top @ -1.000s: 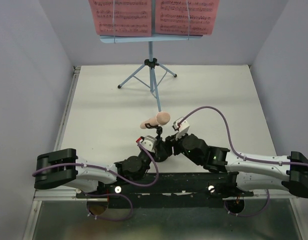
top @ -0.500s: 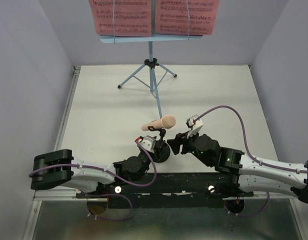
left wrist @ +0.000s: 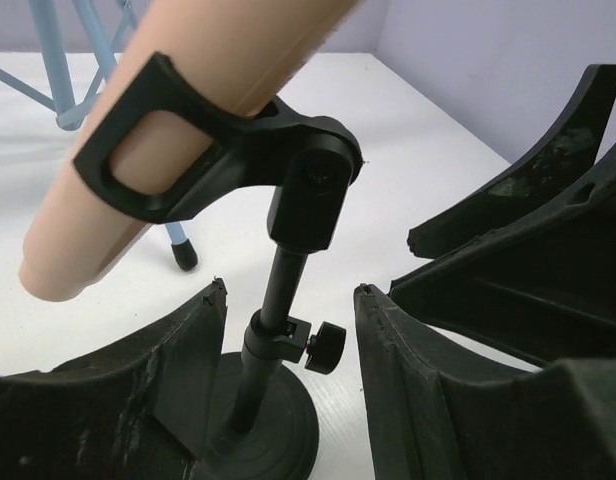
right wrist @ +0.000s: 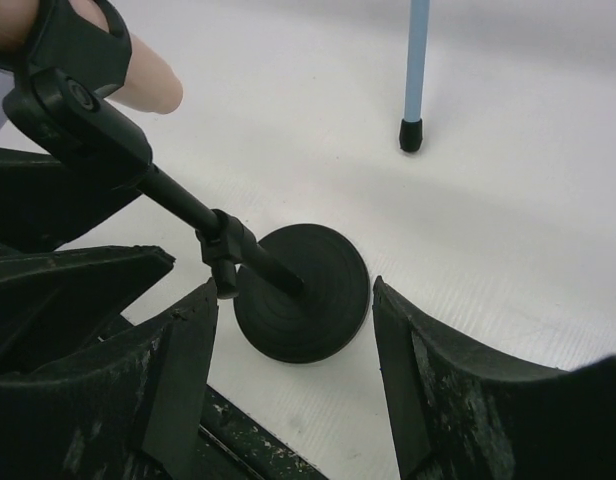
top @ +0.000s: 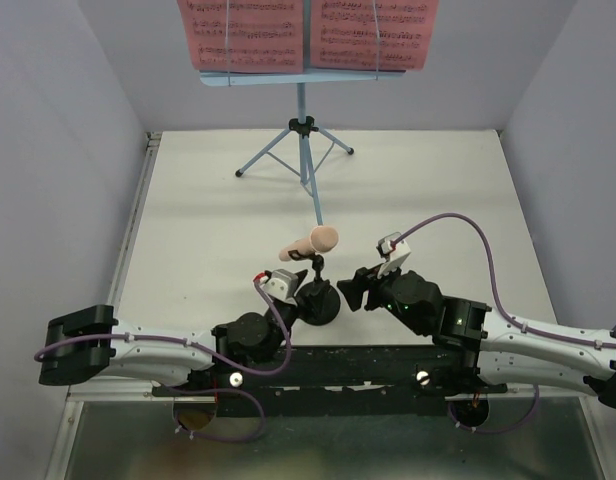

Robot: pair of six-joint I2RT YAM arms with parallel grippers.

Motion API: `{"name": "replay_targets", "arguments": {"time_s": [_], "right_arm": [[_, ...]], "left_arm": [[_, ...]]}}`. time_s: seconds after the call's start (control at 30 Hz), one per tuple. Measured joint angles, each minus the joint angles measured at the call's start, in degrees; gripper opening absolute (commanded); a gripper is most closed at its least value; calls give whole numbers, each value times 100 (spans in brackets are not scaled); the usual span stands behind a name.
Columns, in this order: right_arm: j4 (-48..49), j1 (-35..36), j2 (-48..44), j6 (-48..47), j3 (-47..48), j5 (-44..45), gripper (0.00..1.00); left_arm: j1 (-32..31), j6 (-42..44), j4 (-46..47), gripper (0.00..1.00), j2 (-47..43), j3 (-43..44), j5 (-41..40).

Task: Pack up the instrument practice props

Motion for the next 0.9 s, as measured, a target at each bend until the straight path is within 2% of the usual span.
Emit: {"name": "replay_targets", "arguments": {"time_s": [0.17,0.33,0.47,0.73,0.9], "right_arm": [[2,0,-7,61,-13,57,71],[0,0,-81,127,-96,136,71],[2,0,-160,179,-131,157,71],[2,0,-275,190,-208,160,71],[2,0,-302,188,-216,160,71]], "left_arm": [[-17,-33,15,59,-92,0,-44],[-20,98,216,53,297,50,-343],[-33,216,181,52,664,417,-695],[-214,350,111,62,728,673,-999],[-468,-101,-592,66,190,579,-1338]]}}
